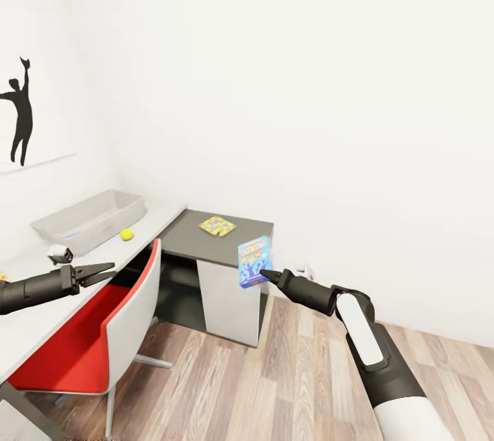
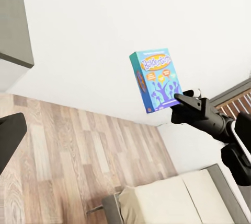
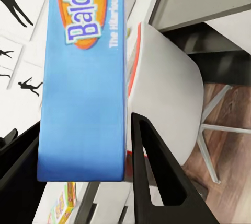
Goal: Put all the toys in the child's room - the three board games (two on the bed and one on the table), the two jigsaw puzzles on the table, and the tennis ball on the table - inside the toy box on the table in the child's room.
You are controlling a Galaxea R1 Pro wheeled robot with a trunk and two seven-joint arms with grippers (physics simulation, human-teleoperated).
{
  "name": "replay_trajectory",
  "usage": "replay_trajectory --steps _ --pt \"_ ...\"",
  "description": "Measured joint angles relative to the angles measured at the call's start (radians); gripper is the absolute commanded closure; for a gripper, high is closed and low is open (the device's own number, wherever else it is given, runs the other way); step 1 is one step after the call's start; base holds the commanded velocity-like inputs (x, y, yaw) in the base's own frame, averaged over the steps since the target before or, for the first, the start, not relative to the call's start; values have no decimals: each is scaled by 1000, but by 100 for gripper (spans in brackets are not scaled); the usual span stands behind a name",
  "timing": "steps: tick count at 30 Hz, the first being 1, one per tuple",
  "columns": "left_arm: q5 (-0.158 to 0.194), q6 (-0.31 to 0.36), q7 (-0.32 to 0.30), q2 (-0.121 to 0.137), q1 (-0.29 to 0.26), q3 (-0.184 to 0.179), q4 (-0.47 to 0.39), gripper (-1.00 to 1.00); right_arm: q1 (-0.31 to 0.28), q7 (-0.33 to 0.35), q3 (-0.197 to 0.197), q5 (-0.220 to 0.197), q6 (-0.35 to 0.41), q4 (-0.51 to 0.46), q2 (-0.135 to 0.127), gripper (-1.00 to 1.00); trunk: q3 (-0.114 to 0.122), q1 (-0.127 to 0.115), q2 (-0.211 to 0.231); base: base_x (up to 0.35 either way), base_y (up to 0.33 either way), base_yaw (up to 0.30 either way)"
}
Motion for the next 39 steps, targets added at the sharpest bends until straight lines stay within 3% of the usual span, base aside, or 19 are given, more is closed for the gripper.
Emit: replay_trajectory --steps 29,39 --pt "-3 0 0 -4 0 -1 0 -100 0 2 2 5 0 -1 -1 100 0 0 0 260 -12 284" --pt "-4 0 0 -4 0 -2 0 -100 0 4 3 4 1 -2 -1 100 0 0 0 304 80 53"
